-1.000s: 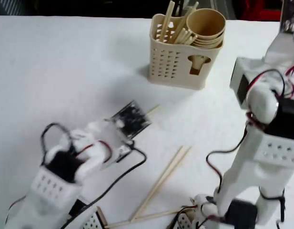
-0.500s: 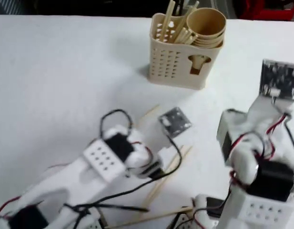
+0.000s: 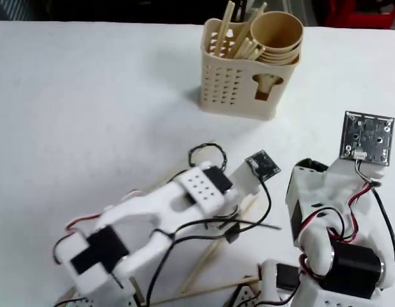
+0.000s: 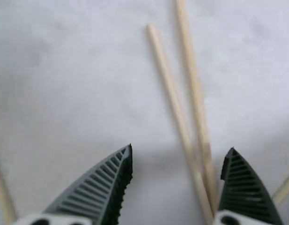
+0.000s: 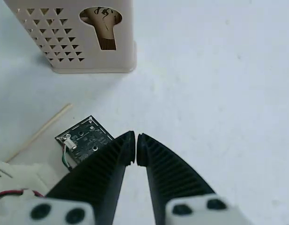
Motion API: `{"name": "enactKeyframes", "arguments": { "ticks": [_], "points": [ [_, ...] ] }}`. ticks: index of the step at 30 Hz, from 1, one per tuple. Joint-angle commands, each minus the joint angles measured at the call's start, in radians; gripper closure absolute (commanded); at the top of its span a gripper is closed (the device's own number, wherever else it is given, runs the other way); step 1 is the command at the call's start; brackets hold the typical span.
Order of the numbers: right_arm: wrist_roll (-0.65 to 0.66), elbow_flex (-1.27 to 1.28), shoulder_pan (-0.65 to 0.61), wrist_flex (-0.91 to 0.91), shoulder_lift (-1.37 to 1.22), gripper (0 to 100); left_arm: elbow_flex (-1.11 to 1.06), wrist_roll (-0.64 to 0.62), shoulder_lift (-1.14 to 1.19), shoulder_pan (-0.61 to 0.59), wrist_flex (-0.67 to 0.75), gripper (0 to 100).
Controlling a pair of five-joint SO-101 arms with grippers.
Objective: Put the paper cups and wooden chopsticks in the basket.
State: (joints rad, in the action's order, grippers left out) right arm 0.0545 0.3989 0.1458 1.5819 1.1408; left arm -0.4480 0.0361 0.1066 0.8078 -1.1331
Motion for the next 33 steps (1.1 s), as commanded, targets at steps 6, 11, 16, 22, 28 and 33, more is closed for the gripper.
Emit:
{"name": "enactKeyframes", "arguments": {
  "ticks": [6, 11, 16, 22, 28, 33],
  "points": [
    [0.009, 0.017, 0.013, -0.018, 0.015, 98.0, 0.170, -0.012, 0.166, 0.015, -0.012, 73],
    [0.009, 0.032, 0.013, -0.019, 0.016, 98.0, 0.236, -0.006, 0.257, 0.013, -0.043, 87],
    [0.009, 0.032, 0.013, -0.019, 0.016, 97.9, 0.304, -0.005, 0.320, 0.010, -0.101, 98],
    [0.009, 0.032, 0.013, -0.019, 0.016, 97.9, 0.313, 0.060, 0.318, 0.010, -0.186, 98],
    [0.009, 0.032, 0.013, -0.019, 0.016, 97.9, 0.278, 0.110, 0.143, 0.007, -0.229, 98],
    [0.009, 0.032, 0.016, -0.019, 0.016, 98.0, 0.267, 0.124, -0.053, -0.056, -0.275, 98]
  ]
}}
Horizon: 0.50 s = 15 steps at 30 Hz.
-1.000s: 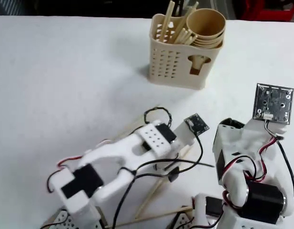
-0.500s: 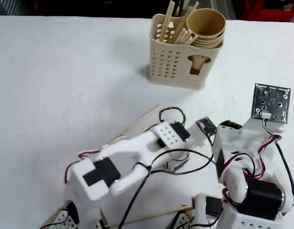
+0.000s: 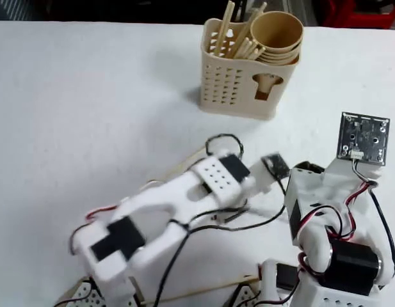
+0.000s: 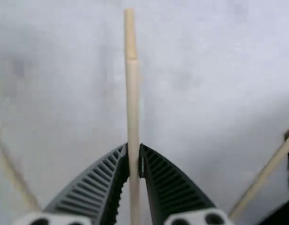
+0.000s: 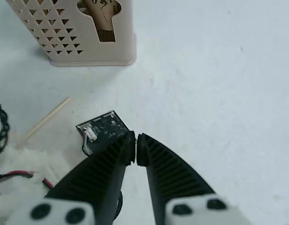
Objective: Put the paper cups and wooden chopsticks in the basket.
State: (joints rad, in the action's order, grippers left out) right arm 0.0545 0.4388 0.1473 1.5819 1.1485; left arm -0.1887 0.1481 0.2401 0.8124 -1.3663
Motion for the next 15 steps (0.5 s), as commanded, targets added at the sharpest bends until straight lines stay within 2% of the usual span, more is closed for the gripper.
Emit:
{"name": "enactKeyframes", "arguments": {
  "ticks": [1, 9, 15],
  "points": [
    [0.009, -0.008, 0.022, -0.019, 0.008, 98.0, 0.009, 0.012, -0.219, -0.082, -0.054, 98],
    [0.009, -0.006, 0.056, -0.025, 0.008, 98.0, 0.034, 0.109, -0.499, -0.214, -0.074, 98],
    [0.005, -0.005, 0.056, -0.025, 0.004, 98.0, 0.241, 0.103, -0.619, -0.266, -0.114, 98]
  ]
}}
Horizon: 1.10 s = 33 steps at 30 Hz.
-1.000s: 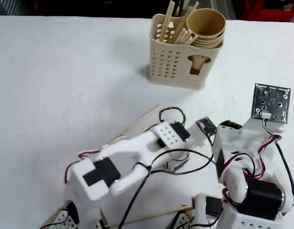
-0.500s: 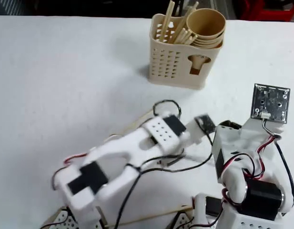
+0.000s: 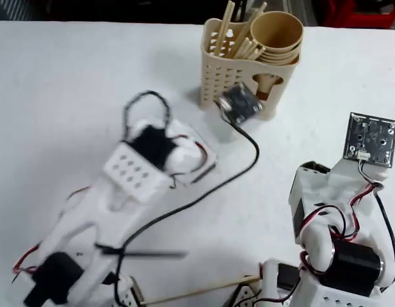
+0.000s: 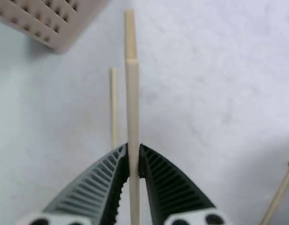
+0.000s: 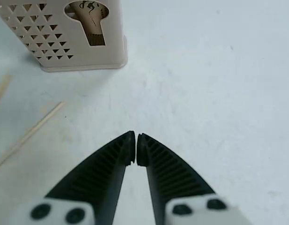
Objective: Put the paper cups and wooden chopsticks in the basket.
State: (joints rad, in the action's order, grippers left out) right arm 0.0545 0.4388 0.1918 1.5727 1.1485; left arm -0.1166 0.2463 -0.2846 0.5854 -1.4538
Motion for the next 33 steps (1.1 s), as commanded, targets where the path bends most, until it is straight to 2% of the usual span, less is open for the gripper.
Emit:
{"name": "enactKeyframes", "arguments": {
  "ticks": [1, 4, 8, 13, 19, 24, 28, 33],
  "points": [
    [0.003, -0.005, 0.012, -0.016, 0.002, 98.0, 0.213, 0.005, -0.094, -0.051, -0.029, 98],
    [0.002, -0.003, 0.012, -0.016, 0.002, 98.0, 0.327, 0.005, -0.093, -0.085, -0.003, 98],
    [0.000, 0.038, 0.005, -0.018, 0.008, 98.0, 0.420, 0.003, -0.093, -0.108, 0.138, 98],
    [0.000, 0.133, 0.010, -0.091, 0.008, 98.0, 0.416, 0.003, -0.093, -0.108, 0.439, 98],
    [-0.002, 0.287, 0.002, -0.226, 0.008, 98.0, 0.308, 0.003, -0.091, -0.105, 0.809, 98],
    [-0.081, 0.367, -0.002, -0.320, 0.008, 98.0, 0.232, 0.009, -0.053, -0.108, 1.091, 98],
    [-0.086, 0.402, -0.067, -0.334, 0.008, 98.0, 0.281, 0.008, 0.073, -0.108, 1.186, 98],
    [-0.086, 0.417, -0.105, -0.334, 0.008, 98.0, 0.397, 0.005, 0.271, -0.110, 1.240, 98]
  ]
}}
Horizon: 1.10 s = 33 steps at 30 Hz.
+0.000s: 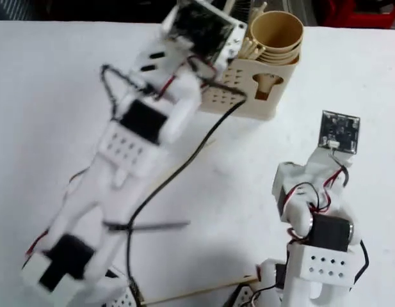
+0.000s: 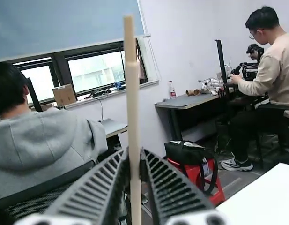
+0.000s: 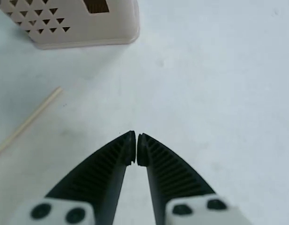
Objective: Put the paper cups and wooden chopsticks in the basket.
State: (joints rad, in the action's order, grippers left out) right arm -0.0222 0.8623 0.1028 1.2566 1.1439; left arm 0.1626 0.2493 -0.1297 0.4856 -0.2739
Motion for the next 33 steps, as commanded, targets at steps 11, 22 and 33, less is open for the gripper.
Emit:
{"name": "enactKeyframes", "arguments": {
  "ticks": [11, 22, 33],
  "points": [
    [-0.009, -0.006, -0.018, -0.018, 0.013, 98.0, 0.259, -0.002, 0.418, -0.079, 0.055, 98],
    [-0.008, -0.006, -0.018, -0.018, 0.013, 98.0, 0.262, -0.002, 0.326, -0.077, -0.272, 85],
    [-0.008, 0.009, -0.018, -0.030, 0.013, 98.0, 0.262, 0.008, 0.074, -0.076, -0.651, 81]
  ]
}}
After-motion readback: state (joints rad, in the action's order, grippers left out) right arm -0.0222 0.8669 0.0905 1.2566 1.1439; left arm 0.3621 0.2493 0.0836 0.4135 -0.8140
